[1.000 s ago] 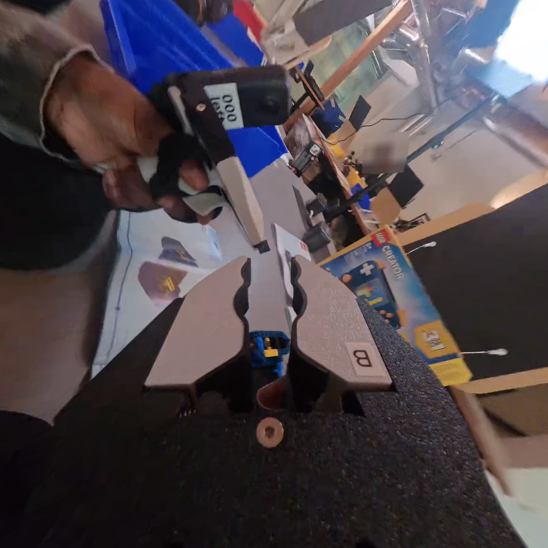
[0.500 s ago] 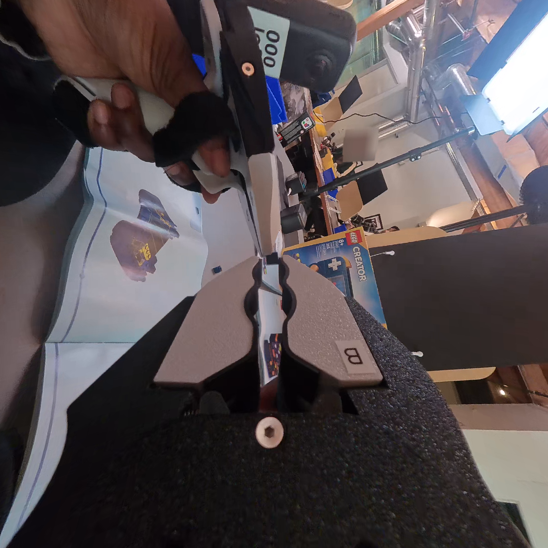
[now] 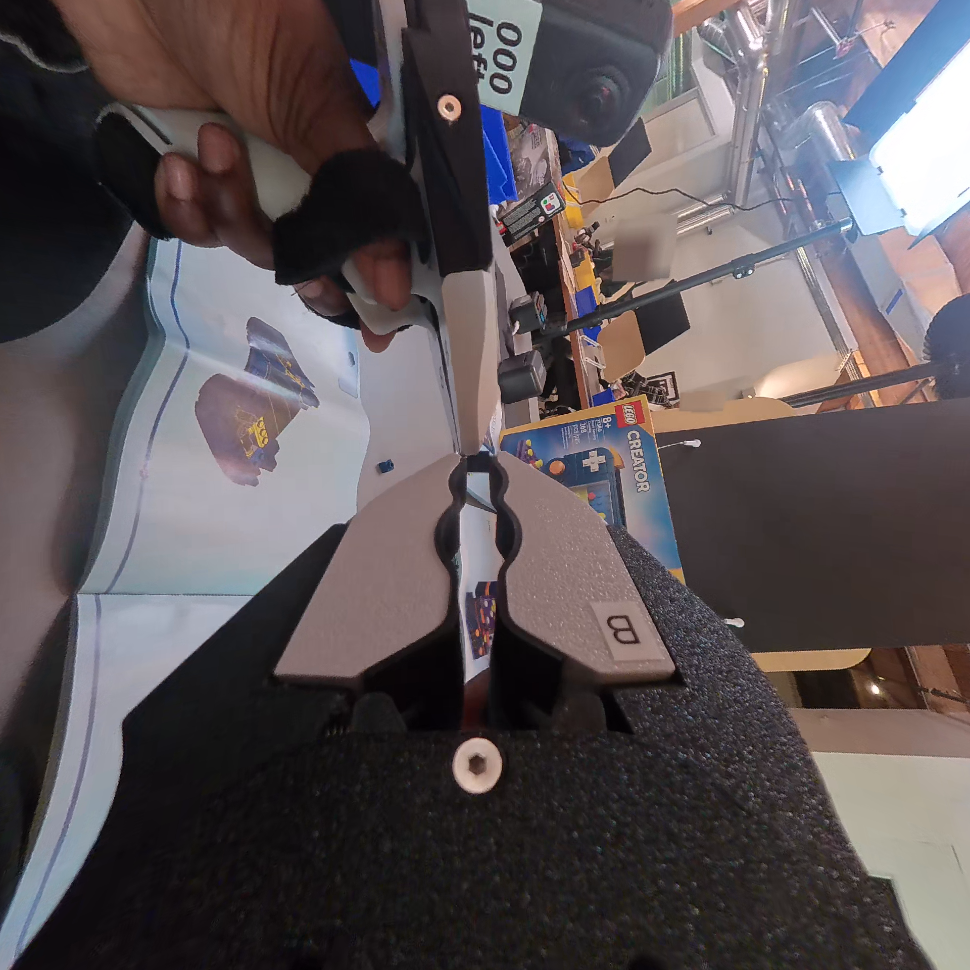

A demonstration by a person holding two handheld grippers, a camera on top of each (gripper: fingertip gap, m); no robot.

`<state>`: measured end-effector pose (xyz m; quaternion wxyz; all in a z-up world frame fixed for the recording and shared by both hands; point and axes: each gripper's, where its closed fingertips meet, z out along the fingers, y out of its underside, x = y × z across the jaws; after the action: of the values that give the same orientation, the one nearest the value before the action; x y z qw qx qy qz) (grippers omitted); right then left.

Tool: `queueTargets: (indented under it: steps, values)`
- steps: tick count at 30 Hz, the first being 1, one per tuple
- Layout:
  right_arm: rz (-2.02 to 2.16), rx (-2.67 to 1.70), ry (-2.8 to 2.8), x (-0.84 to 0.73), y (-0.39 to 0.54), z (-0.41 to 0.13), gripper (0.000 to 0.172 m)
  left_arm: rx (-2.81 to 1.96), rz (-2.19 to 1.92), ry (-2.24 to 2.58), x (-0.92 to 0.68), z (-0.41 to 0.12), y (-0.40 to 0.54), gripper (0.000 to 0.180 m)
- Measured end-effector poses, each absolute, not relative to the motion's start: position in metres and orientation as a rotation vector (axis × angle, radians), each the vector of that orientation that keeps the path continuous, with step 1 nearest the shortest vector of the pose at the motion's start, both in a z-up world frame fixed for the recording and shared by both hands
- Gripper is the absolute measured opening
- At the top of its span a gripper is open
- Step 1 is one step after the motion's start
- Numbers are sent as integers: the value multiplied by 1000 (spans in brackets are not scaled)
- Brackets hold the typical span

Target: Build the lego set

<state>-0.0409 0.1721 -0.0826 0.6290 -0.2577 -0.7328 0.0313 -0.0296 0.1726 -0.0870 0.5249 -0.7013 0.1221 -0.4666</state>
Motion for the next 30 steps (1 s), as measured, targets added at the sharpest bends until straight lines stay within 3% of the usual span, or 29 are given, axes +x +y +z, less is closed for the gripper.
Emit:
queueTargets:
  steps: [7, 13, 19, 30]
  values:
    - [264, -771, -1606, -27, 187, -69, 8, -1574, -1114, 298, -31, -69, 170, 7]
    - [432, -1543, -1224, 87, 262, -81, 8, -1611, -815, 403, -42, -80, 163, 14]
    - [450, -2014, -1098, 163, 273, -144, 8, -1625, -798, 419, -38, -98, 163, 49]
    - [420, -2039, -1400, 177, 294, -190, 7, -1512, -996, 257, -56, -88, 165, 47]
